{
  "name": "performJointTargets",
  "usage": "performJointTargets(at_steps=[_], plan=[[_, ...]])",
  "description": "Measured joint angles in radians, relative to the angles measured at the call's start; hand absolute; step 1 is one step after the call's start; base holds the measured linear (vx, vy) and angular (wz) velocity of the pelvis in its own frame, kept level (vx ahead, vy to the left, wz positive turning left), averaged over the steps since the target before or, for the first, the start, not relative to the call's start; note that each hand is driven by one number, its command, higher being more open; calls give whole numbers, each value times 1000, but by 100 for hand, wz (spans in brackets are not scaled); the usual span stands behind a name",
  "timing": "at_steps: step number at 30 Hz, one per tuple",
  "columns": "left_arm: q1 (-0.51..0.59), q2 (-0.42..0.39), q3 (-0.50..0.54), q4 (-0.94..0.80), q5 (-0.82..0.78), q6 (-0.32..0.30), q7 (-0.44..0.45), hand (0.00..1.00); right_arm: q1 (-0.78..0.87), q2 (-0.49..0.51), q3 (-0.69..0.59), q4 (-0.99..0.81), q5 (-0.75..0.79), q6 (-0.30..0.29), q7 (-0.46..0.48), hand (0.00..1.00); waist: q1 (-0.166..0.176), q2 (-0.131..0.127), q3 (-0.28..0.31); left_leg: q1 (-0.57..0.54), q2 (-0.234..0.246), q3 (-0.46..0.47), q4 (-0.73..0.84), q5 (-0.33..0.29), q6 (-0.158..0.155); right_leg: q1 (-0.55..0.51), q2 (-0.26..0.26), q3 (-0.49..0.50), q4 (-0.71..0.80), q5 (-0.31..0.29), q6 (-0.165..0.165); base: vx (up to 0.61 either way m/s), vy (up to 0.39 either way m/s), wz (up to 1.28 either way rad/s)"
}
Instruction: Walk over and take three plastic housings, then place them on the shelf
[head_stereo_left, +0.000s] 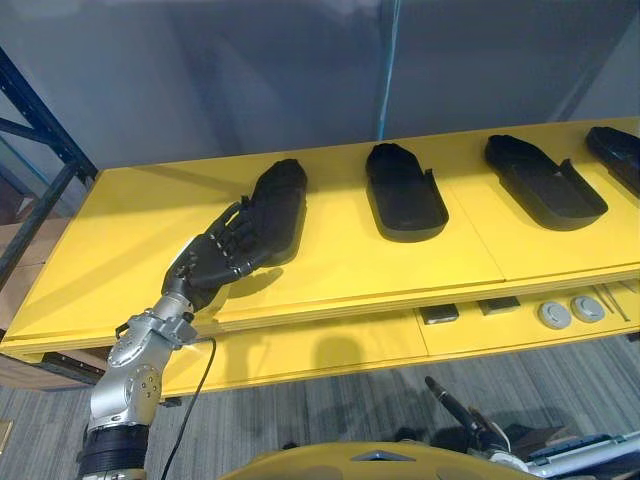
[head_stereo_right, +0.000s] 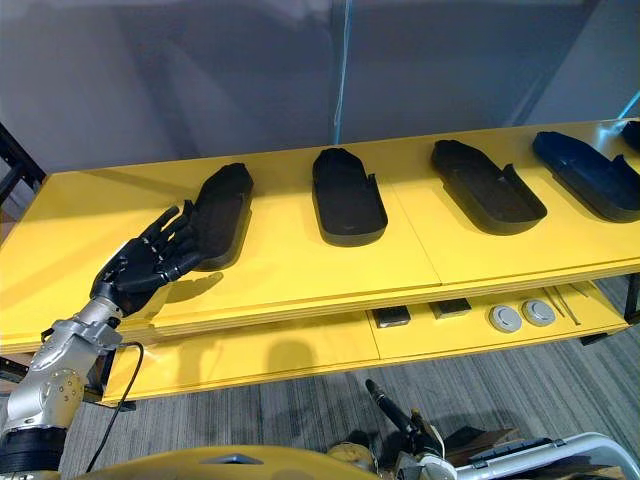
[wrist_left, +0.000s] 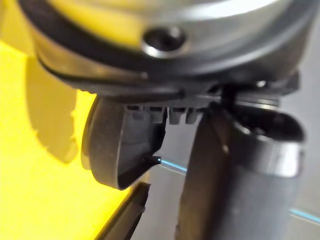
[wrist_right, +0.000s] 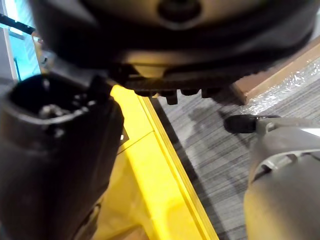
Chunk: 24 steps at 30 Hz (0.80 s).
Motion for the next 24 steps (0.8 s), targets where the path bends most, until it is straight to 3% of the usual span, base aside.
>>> performJointTargets(at_steps=[7,9,14,17,19,22,24], plan=[[0,0,-8,-1,-2,-4,43,100,0,0,0,1,0,-6,-1,100,0,0,0,0,0,0,0,0,0,0,0,0,0,0,0,0,0,0],[1,-2,-13,-1,9,-52,115,100,4,6,5,-12,2,-37,-24,100,-1,0,1,0,0,1,0,0,0,0,0,0,0,0,0,0,0,0],[7,-79,51,-20,132,-271,283,100,44,34,23,-172,38,-121,-134,100,-1,-1,3,-3,7,0,-1,-1,-1,-2,0,2,0,1,2,0,0,0],[13,-158,122,-131,221,-495,427,100,67,55,22,-327,38,-199,-233,100,-2,-8,8,-4,9,1,-1,-2,-1,-2,2,3,0,1,1,0,0,0],[13,-215,157,-275,283,-677,529,100,71,56,17,-461,24,-240,-297,100,-3,-11,10,-2,9,6,-1,-2,-2,-3,2,12,0,1,1,0,0,-4],[12,-237,168,-435,392,-842,618,100,63,56,-1,-613,13,-293,-338,100,-4,-10,12,1,9,13,-1,-6,-3,-3,3,20,0,1,1,0,0,-6],[12,-239,168,-484,437,-901,645,100,41,55,-22,-691,-39,-310,-353,100,-7,-10,13,7,9,23,-1,-7,-3,-2,4,27,0,1,2,-3,-1,-10]])
